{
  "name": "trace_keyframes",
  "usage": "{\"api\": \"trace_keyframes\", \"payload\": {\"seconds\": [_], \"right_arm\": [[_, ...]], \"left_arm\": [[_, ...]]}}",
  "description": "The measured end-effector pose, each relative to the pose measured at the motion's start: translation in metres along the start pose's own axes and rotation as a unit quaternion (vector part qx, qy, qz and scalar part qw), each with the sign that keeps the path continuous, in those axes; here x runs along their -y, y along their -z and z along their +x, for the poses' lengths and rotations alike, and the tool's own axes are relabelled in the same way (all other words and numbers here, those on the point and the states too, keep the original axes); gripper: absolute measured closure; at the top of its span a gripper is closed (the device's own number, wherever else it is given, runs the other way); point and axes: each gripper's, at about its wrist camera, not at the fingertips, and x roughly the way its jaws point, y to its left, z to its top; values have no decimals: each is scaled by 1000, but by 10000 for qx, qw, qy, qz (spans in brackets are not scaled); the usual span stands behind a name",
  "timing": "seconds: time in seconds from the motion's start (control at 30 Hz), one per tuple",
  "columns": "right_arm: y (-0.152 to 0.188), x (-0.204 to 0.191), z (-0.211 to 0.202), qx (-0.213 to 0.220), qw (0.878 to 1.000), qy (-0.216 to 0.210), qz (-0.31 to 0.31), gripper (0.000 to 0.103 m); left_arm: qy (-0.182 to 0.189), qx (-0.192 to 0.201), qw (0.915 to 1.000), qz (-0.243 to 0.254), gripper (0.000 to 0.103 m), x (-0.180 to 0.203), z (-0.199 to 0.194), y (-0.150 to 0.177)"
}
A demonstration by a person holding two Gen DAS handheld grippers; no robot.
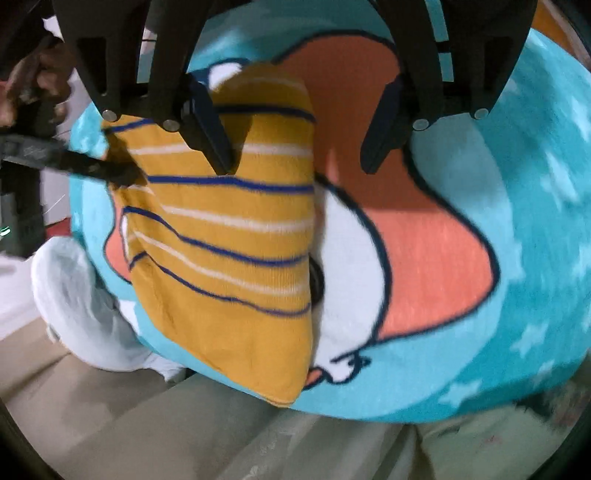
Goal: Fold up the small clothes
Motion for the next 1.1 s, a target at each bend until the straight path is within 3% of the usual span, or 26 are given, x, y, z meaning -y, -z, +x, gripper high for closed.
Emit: {"api": "trace_keyframes", "payload": {"seconds": [0.07,0.13,0.17,0.2,0.23,0.27,0.33,0.4,0.5,0.57,0.6,0.67,0.73,0.77,0.8,0.93,1.03,1.1], "right_arm": [[6,6,18,-312,9994,130,-48,33],[9,18,27,-556,9981,-220,177,41],[9,21,28,-601,9978,-204,190,50],[8,23,28,-633,9976,-219,176,65],[6,24,27,-692,9970,-328,141,75],[4,22,26,-707,9969,-323,92,78],[3,19,18,-680,9974,-221,-126,83],[3,20,13,-579,9980,-122,-213,84],[6,18,24,-687,9959,156,-567,84],[4,11,24,-629,9953,246,-691,84],[4,8,24,-617,9948,263,-765,81],[7,7,17,-550,9958,156,-716,73],[15,9,1,-447,9971,-116,-604,60],[20,10,-7,-386,9972,-218,-606,40],[25,12,-15,-267,9976,-282,-570,27],[34,24,-18,-237,9972,-675,-201,25],[34,29,-10,-266,9977,-619,110,27],[34,27,1,-394,9969,-626,262,42]], "left_arm": [[202,1,9989,-433,31,-12,2,7],[358,-103,9969,-690,30,-20,6,9],[350,-161,9964,-760,30,-21,8,9],[336,-175,9961,-798,34,-19,7,9],[339,-147,9961,-800,53,-15,7,9],[415,-149,9956,-828,64,-11,7,9],[297,-36,9962,-814,69,-2,0,10],[15,135,9986,-502,70,5,-4,17],[-191,227,9987,-425,68,10,-1,22],[-400,308,9973,-526,58,11,-3,22],[-553,363,9959,-613,51,11,-7,23],[-595,447,9941,-792,50,12,-16,24],[-456,574,9934,-881,39,12,-30,27],[-410,613,9933,-886,34,9,-35,29],[-390,617,9933,-891,29,5,-40,32],[-278,235,9967,-727,29,-8,-32,36],[-112,-4,9990,-437,29,-6,-22,40],[-124,1,9999,-59,29,1,-24,44]]}}
